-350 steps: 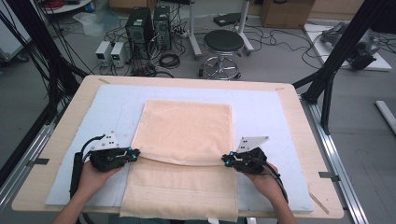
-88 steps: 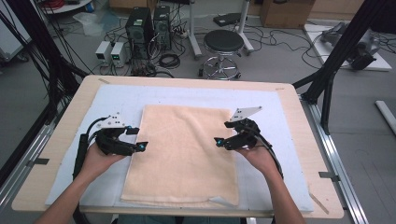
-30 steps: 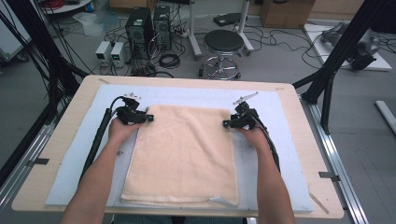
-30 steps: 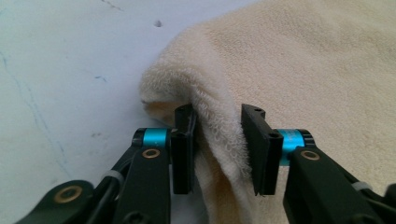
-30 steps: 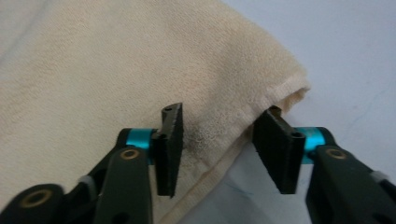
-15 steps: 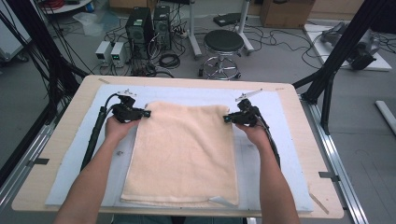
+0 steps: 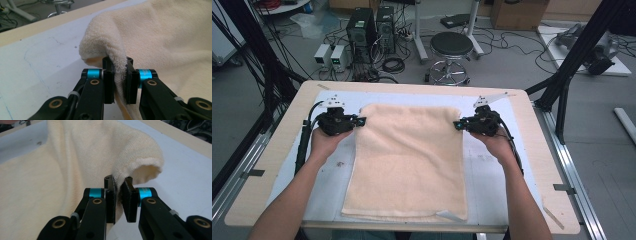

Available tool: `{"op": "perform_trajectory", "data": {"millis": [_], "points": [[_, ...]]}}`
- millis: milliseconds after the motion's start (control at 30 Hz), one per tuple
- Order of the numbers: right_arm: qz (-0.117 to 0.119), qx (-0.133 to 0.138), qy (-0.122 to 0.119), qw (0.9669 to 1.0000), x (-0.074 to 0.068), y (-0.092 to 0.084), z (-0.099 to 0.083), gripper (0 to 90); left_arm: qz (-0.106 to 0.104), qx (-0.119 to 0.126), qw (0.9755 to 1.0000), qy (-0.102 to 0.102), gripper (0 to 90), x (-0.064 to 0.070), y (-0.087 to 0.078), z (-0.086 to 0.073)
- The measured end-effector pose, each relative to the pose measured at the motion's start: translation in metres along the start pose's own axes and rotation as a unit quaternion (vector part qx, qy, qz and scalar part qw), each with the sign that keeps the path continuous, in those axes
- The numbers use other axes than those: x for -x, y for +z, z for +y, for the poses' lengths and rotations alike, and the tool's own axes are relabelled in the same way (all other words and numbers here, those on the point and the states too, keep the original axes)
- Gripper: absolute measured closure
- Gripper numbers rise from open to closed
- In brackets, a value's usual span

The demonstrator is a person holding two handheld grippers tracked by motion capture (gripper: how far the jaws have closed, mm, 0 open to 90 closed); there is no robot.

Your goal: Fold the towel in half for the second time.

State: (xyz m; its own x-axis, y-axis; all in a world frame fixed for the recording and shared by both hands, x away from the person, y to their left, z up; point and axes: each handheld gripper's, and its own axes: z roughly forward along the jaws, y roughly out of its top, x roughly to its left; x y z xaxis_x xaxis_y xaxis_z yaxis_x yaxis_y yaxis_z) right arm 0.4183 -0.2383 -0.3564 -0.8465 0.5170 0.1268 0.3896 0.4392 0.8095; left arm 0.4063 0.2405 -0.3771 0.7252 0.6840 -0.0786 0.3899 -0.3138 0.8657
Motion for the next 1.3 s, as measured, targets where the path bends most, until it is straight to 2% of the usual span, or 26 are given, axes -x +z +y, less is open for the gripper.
{"op": "perform_trajectory", "data": {"millis": [67, 133, 233, 267, 367, 533, 700, 767, 933, 967, 1133, 1300], "points": [[0.002, -0.002, -0.018, 0.9998, -0.010, -0.007, 0.003, 82.8, 0.003, 0.001, 0.9998, 0.019, 80.7, 0.009, -0.009, 0.000], [0.007, -0.004, -0.028, 0.9996, -0.020, -0.014, 0.004, 82.7, 0.003, 0.017, 0.9996, 0.022, 80.7, 0.017, -0.017, -0.003], [0.012, -0.001, -0.042, 0.9990, -0.036, -0.023, 0.000, 82.7, 0.002, 0.028, 0.9989, 0.038, 80.6, 0.028, -0.028, -0.013], [0.013, -0.005, -0.047, 0.9988, -0.042, -0.025, -0.003, 82.7, 0.000, 0.030, 0.9988, 0.038, 80.5, 0.032, -0.032, -0.018], [0.019, -0.005, -0.053, 0.9984, -0.058, -0.029, -0.017, 82.7, -0.009, 0.021, 0.9979, 0.061, 80.5, 0.045, -0.040, -0.031], [0.024, -0.020, -0.059, 0.9978, -0.077, -0.030, -0.045, 82.7, -0.031, 0.012, 0.9948, 0.096, 80.0, 0.068, -0.049, -0.053], [0.028, -0.040, -0.058, 0.9971, -0.092, -0.028, -0.069, 82.5, -0.051, -0.001, 0.9943, 0.093, 78.8, 0.077, -0.052, -0.075], [0.034, -0.047, -0.052, 0.9969, -0.094, -0.025, -0.077, 82.2, -0.057, -0.009, 0.9947, 0.085, 77.4, 0.078, -0.052, -0.084], [0.036, -0.057, -0.044, 0.9968, -0.096, -0.022, -0.091, 79.3, -0.063, -0.032, 0.9937, 0.086, 73.8, 0.081, -0.060, -0.096], [0.035, -0.056, -0.043, 0.9969, -0.095, -0.022, -0.092, 77.7, -0.063, -0.035, 0.9934, 0.089, 73.5, 0.080, -0.062, -0.098], [0.012, -0.040, -0.029, 0.9987, -0.092, -0.033, -0.090, 62.1, -0.049, -0.034, 0.9950, 0.080, 67.2, 0.075, -0.078, -0.102], [-0.003, -0.030, -0.025, 0.9993, -0.087, -0.037, -0.078, 50.5, -0.044, -0.024, 0.9961, 0.073, 58.0, 0.067, -0.084, -0.090]]}}
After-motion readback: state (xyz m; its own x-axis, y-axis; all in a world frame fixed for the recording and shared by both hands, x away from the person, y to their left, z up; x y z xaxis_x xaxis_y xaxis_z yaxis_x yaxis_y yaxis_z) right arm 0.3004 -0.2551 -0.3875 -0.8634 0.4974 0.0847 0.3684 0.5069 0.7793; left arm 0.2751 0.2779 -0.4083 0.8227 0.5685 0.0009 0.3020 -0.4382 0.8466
